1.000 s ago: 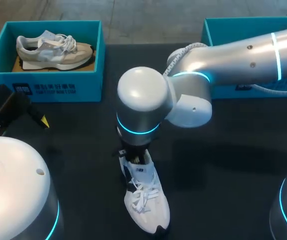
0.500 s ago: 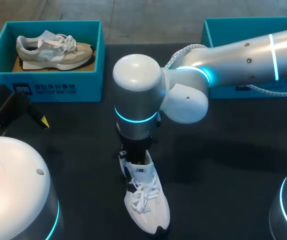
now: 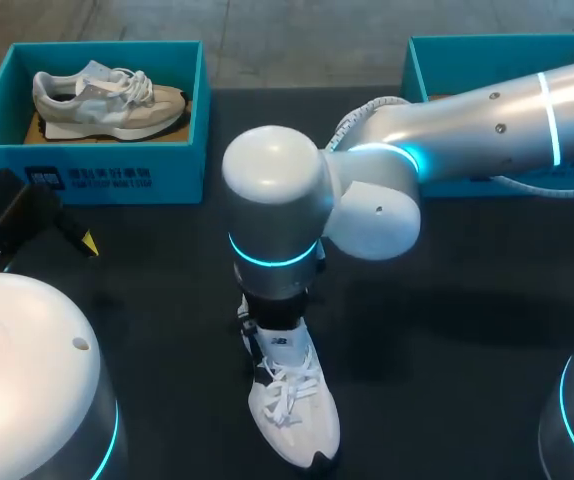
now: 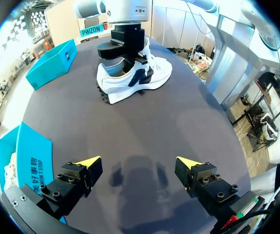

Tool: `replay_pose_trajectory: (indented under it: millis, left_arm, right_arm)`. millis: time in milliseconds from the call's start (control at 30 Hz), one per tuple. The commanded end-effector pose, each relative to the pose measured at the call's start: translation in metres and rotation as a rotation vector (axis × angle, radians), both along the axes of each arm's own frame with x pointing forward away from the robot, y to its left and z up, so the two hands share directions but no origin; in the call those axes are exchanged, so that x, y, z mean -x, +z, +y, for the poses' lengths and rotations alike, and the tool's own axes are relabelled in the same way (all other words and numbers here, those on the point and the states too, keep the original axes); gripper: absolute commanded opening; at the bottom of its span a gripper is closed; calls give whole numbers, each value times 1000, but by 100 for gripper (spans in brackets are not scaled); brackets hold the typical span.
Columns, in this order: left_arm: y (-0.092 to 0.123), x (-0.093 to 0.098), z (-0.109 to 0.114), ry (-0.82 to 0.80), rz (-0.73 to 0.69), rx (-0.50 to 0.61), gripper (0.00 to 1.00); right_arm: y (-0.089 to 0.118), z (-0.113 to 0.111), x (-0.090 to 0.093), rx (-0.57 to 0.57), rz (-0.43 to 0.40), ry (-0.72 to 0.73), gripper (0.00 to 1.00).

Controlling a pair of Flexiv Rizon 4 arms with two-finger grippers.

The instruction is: Take the shoe out of the shoebox, open the shoe tongue, remove and reinsert the insole, then place the shoe into the shoebox

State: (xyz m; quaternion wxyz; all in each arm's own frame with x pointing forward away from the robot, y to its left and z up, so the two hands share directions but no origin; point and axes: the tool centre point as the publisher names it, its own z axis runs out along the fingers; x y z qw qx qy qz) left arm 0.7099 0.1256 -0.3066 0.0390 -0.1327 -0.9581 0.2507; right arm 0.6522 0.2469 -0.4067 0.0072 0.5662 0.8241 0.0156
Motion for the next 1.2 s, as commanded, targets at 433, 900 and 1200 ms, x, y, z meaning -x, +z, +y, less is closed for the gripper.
replay_pose_trajectory:
  millis: [433,900,1200]
  left_arm:
    - [0,1,0,0,-1,-2,100]
    - [0,1,0,0,-1,-2,100]
    - [0,1,0,0,-1,-2,100]
  right_arm:
    - [24,6,-17,12,-20,20,0]
    - [38,2,-11,19,25,-3,12]
    - [46,0,-8,33,61,-15,14]
